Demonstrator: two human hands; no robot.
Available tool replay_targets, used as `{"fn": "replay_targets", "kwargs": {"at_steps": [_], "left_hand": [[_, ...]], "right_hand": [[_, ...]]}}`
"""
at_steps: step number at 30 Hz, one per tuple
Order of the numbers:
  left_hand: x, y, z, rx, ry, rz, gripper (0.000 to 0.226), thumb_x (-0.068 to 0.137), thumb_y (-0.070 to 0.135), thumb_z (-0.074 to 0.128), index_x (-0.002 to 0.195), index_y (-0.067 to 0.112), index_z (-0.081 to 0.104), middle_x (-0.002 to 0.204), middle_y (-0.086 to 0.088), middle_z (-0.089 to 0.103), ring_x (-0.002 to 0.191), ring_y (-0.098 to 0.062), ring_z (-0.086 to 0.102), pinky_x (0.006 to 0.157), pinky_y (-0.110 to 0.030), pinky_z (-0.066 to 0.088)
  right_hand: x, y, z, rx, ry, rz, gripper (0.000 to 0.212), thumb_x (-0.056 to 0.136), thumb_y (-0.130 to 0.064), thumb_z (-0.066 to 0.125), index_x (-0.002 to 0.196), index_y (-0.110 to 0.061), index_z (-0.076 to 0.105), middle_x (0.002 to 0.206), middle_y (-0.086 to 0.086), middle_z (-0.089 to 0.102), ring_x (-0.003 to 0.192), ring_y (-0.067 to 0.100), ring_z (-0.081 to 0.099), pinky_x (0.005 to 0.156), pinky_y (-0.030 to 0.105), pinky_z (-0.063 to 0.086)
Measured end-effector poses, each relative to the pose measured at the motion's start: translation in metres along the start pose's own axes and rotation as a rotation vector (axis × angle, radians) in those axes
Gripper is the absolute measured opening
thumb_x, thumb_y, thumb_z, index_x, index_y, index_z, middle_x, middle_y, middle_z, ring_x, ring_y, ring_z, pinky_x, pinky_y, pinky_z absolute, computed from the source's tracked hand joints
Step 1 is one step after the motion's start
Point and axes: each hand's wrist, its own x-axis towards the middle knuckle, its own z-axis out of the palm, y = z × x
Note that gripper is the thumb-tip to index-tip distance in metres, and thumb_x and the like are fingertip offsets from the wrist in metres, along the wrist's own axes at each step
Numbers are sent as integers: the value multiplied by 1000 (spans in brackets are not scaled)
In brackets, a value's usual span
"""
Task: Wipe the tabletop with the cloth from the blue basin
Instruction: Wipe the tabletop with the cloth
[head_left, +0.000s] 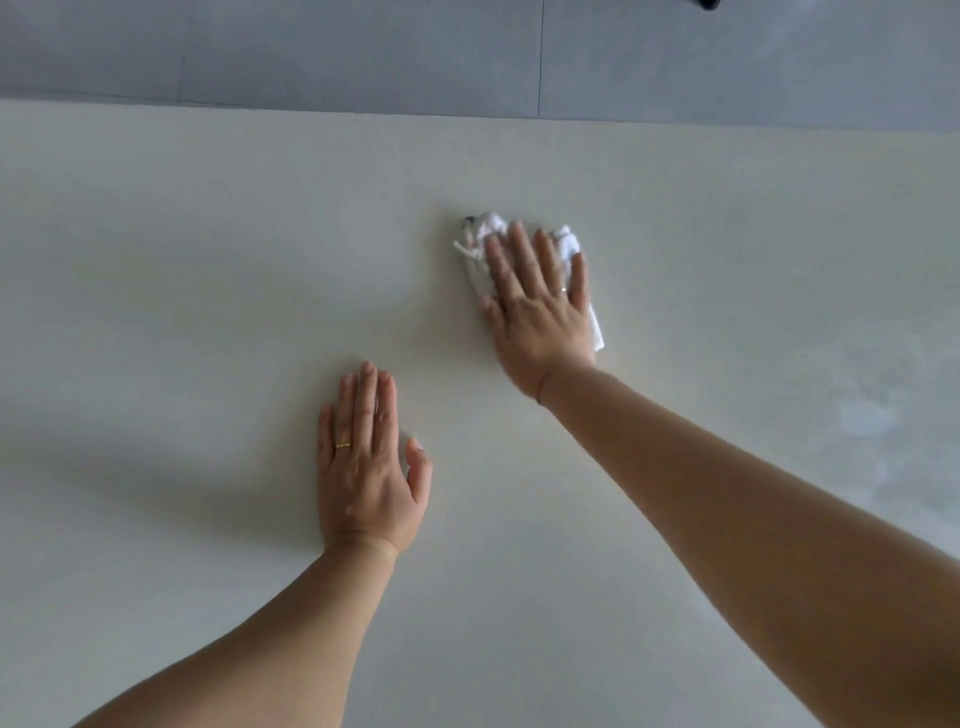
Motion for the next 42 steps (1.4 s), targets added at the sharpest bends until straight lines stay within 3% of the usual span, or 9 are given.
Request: {"fn": "replay_targets", "kwargs": {"at_steps": [4, 8, 12, 19, 24, 28, 34, 39, 42], "left_hand": [[0, -1, 2, 5, 6, 14, 64, 86, 28, 34, 144, 1, 34, 154, -15, 30, 143, -31, 26, 115, -48, 21], [0, -2, 3, -1, 13, 18, 64, 86, 28, 34, 144, 1, 34, 154, -16, 30, 142, -32, 26, 115, -48, 20], [0, -2, 4, -3, 28, 25, 64, 86, 28, 35, 144, 1, 35, 153, -16, 31, 142, -32, 27, 116, -47, 19], [0, -2, 5, -40, 52, 26, 65, 85, 28, 34, 144, 1, 35, 154, -15, 30, 143, -32, 25, 117, -46, 16], [-1, -4, 8, -25, 48, 30, 65, 86, 30, 33, 145, 3, 34, 155, -14, 27, 144, -31, 23, 117, -45, 15], [-1, -4, 7, -32, 73, 31, 65, 85, 29, 34, 144, 2, 35, 155, -14, 28, 143, -32, 25, 117, -45, 15], [0, -3, 7, -49, 76, 33, 66, 84, 30, 32, 143, 1, 36, 154, -16, 29, 143, -34, 25, 116, -46, 15], [-1, -5, 9, -43, 85, 37, 65, 85, 30, 33, 143, 2, 36, 154, -15, 29, 143, -33, 24, 116, -45, 15], [-2, -4, 10, -44, 95, 35, 65, 85, 31, 32, 144, 3, 36, 155, -14, 29, 143, -32, 24, 117, -45, 14]], "right_hand": [[-38, 57, -5, -110, -33, -158, 56, 97, -47, 13, 150, -31, 6, 159, -7, 4, 146, 17, 0, 117, 39, -6], [-68, 141, -18, -49, 84, 281, 62, 91, -53, 9, 150, -31, 12, 159, -6, 8, 146, 16, 3, 118, 40, -2], [-64, 95, -4, 71, 144, 679, 58, 96, -43, 21, 151, -28, 7, 160, -2, 3, 146, 21, 0, 117, 48, -3], [-143, 23, 22, -63, -15, -98, 55, 97, -43, 23, 149, -29, 16, 157, -5, 13, 146, 18, 9, 117, 41, -2], [-169, 135, 2, -15, 69, 351, 61, 92, -50, 17, 149, -30, 16, 158, -4, 13, 146, 16, 7, 117, 40, 0], [-172, 104, 11, 100, 140, 683, 57, 97, -44, 27, 150, -28, 13, 159, -1, 7, 146, 20, 2, 118, 42, -2], [-208, 48, 16, 75, 125, 408, 52, 93, -55, 25, 141, -35, 33, 151, -4, 31, 141, 18, 14, 116, 37, -4], [-205, 69, 16, -58, 26, 191, 61, 97, -44, 25, 150, -14, 16, 158, 1, 6, 146, 18, -2, 118, 40, -7], [-202, 85, 16, -78, 19, 82, 64, 94, -46, 23, 148, -12, 25, 156, 5, 17, 145, 23, 13, 119, 44, 6]]}}
